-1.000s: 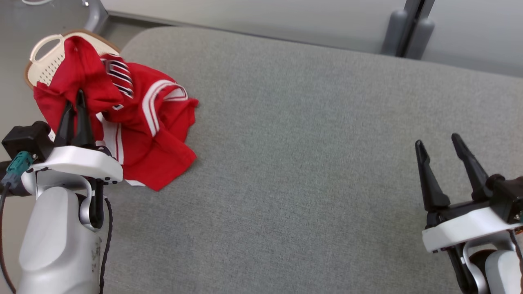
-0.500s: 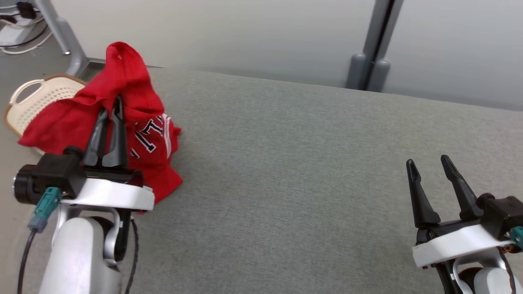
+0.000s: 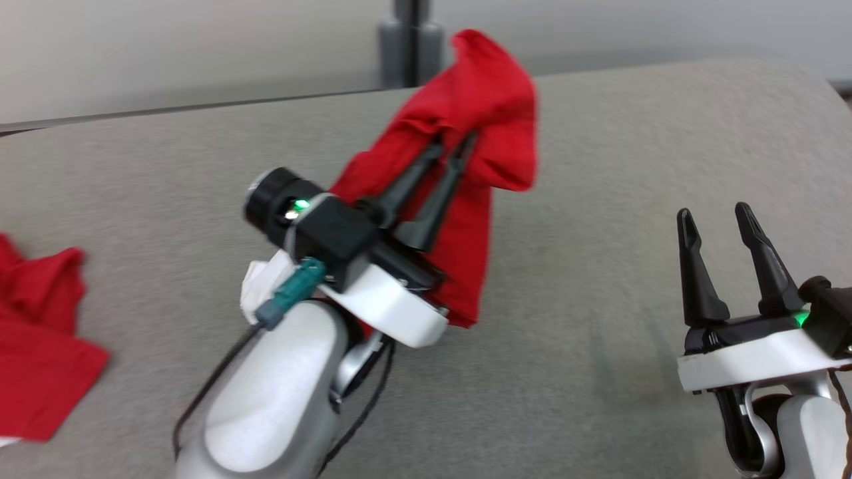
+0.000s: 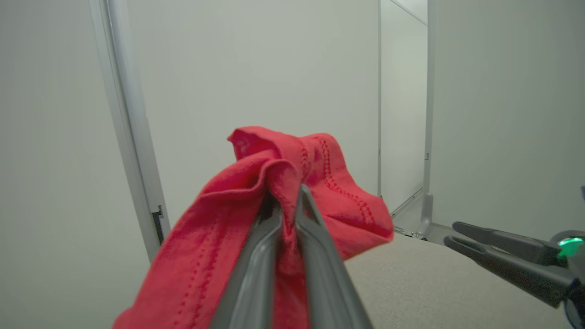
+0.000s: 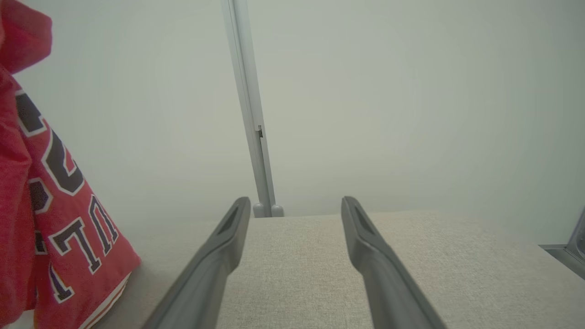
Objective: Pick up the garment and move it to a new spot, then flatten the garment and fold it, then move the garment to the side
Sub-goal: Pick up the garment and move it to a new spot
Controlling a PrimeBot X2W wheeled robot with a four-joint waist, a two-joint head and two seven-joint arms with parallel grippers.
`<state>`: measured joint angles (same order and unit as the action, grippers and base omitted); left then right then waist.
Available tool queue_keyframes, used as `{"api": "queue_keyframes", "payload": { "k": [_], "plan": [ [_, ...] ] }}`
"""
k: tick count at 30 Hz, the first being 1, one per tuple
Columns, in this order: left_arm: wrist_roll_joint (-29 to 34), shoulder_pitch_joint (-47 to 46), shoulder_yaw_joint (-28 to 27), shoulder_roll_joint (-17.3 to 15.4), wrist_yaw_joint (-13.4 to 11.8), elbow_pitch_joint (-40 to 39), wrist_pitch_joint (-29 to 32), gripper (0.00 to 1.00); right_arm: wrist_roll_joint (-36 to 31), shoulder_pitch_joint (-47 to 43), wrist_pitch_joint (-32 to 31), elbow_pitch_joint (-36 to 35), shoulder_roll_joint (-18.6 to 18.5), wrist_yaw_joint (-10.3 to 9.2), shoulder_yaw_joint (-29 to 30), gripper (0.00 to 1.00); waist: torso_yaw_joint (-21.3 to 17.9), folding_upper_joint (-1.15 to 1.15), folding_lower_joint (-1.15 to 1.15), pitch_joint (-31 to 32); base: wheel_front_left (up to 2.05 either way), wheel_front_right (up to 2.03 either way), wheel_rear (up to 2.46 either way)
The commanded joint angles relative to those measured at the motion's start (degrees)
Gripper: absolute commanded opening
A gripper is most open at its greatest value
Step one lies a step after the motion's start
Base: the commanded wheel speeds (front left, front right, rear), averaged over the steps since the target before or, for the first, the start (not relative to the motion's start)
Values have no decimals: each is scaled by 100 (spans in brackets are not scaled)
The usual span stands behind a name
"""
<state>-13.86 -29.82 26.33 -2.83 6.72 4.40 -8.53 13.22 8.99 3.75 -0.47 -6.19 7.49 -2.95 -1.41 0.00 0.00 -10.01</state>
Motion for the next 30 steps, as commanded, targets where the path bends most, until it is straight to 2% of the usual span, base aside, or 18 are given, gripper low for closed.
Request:
{"api": "queue_keyframes", "payload": {
  "k": [1, 7, 10, 14, 15, 16, 23, 26, 30],
  "plan": [
    [-89, -166, 157, -20, -20, 30, -6, 0, 37, 114, 65, 36, 12, -1, -16, 100, -865, 0, 0, -568, 0, 0, 0],
    [-504, -635, 1308, -35, -257, 535, 23, 0, 160, 311, 404, 220, 105, 0, -17, 100, -1735, 0, 0, -1272, 0, 0, 0],
    [-601, -732, 1583, -31, -264, 1011, 56, 0, 207, 372, 534, 313, 135, 0, -4, 100, -1871, 0, 0, -1511, 0, 0, 0],
    [-699, -788, 1776, -23, -259, 1596, -23, 0, 234, 470, 660, 457, 166, -1, -18, 100, -1866, 0, 0, -1637, 0, 0, 0],
    [-746, -784, 1827, -22, -258, 1685, -52, 89, 225, 497, 683, 484, 166, 0, -10, 100, -1831, 0, 0, -1639, 0, 0, 0],
    [-759, -798, 1886, -22, -264, 1749, -93, 100, 235, 527, 699, 515, 164, 0, -5, 100, -1784, 0, 0, -1630, 0, 0, 0],
    [-919, -661, 2026, -21, -327, 1561, -519, 100, 127, 469, 634, 589, -11, -1, 35, 100, -1244, 0, 0, -1200, 0, 0, 0],
    [-1009, -431, 1788, -84, -508, 1303, -609, 100, 113, 367, 536, 532, -91, -1, 117, 100, -940, 0, 0, -929, 0, 0, 0],
    [-1099, -29, 1234, -370, -890, 930, -660, 100, 73, 228, 364, 385, -168, -1, 151, 100, -617, 0, 0, -591, 0, 0, 0]
  ]
}}
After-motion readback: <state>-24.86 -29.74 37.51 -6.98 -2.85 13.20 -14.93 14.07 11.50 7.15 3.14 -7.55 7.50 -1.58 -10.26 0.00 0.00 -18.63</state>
